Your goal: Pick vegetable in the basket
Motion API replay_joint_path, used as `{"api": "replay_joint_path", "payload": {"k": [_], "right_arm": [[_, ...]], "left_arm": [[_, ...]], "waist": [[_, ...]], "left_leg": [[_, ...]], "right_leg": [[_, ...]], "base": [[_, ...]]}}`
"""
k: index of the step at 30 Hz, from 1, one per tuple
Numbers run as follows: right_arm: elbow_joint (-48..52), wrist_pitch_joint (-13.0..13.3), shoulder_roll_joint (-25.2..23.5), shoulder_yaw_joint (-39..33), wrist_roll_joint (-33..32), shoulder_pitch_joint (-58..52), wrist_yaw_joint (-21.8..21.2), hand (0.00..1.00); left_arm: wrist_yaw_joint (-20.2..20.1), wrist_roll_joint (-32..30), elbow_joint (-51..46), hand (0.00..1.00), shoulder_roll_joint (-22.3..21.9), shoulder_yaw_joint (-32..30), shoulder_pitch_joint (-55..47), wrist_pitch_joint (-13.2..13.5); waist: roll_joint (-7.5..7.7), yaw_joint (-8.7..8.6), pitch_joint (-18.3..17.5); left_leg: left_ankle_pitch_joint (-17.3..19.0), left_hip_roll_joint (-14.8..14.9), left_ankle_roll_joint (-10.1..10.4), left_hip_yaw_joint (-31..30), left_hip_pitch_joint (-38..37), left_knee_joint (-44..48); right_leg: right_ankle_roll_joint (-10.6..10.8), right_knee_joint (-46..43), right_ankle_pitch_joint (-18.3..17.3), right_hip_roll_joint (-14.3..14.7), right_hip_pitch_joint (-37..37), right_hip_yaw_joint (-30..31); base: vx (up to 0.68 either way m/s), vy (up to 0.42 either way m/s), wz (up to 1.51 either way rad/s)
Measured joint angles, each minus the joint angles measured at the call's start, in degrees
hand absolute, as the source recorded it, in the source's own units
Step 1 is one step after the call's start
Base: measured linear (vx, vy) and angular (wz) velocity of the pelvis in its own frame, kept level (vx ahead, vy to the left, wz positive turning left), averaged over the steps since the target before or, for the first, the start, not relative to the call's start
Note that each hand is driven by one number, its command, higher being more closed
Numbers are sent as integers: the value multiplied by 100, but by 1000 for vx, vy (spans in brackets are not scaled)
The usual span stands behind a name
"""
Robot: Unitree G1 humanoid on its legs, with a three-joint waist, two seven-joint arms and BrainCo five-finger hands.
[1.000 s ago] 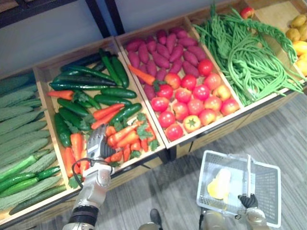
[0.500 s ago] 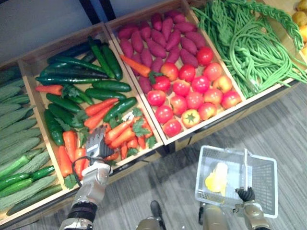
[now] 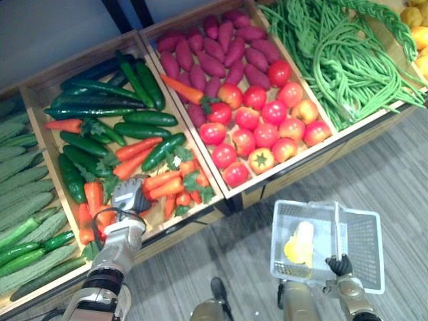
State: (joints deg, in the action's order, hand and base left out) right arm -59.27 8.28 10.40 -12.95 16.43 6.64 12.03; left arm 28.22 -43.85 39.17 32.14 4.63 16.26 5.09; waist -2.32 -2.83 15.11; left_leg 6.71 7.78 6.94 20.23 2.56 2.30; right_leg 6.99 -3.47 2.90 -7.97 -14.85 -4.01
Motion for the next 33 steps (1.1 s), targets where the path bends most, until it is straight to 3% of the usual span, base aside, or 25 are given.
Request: {"api": "replay_joint_path", "payload": {"k": [8,16,20,26,29,31,33], "right_arm": [[-9,-2,-4,-8,-3,0,4,100],[-36,-37,-10,-25,55,-9,-16,100],[-117,-45,-17,-24,111,-13,-60,100],[-244,-54,-20,-19,113,-21,-71,100],[-239,-50,-16,-19,162,-76,-102,100],[-231,-36,-22,-25,162,-211,-98,100],[-231,-46,-25,-54,163,-313,-103,100]], "left_arm": [[40,100,-210,100,-299,-41,11,-80],[-111,101,-215,100,-300,-85,8,-191],[-92,239,169,100,-350,-539,-20,-201],[102,349,158,100,-349,-888,-251,-261],[75,556,-289,100,-237,-1381,-316,-294],[73,762,-1184,100,-45,-1443,-421,-321],[28,650,-2007,100,-140,-1448,-690,-306]], "waist": [[4,-10,2],[8,-37,-1],[55,-111,-27],[112,3,-67],[151,24,-134],[152,72,-193],[150,142,-350]], "left_leg": [[6,-5,9,105,-71,-10],[5,-6,8,61,-224,-13],[5,8,8,-90,-284,-13],[4,10,8,-216,-368,-14],[3,10,7,-244,-380,-13],[3,10,7,-340,-371,-14],[3,-5,7,-351,-365,-17]], "right_leg": [[1,-29,1,12,-1,84],[2,47,2,-4,229,-17],[2,144,3,-12,428,-170],[2,227,4,-24,623,-273],[3,243,5,-27,657,-324],[3,261,4,-37,713,-382],[3,290,4,-52,727,-394]], "base": [[-3,-9,-5],[5,-3,2],[11,-18,17],[4,-14,10],[-2,-12,8],[7,-10,16],[17,-1,8]]}}
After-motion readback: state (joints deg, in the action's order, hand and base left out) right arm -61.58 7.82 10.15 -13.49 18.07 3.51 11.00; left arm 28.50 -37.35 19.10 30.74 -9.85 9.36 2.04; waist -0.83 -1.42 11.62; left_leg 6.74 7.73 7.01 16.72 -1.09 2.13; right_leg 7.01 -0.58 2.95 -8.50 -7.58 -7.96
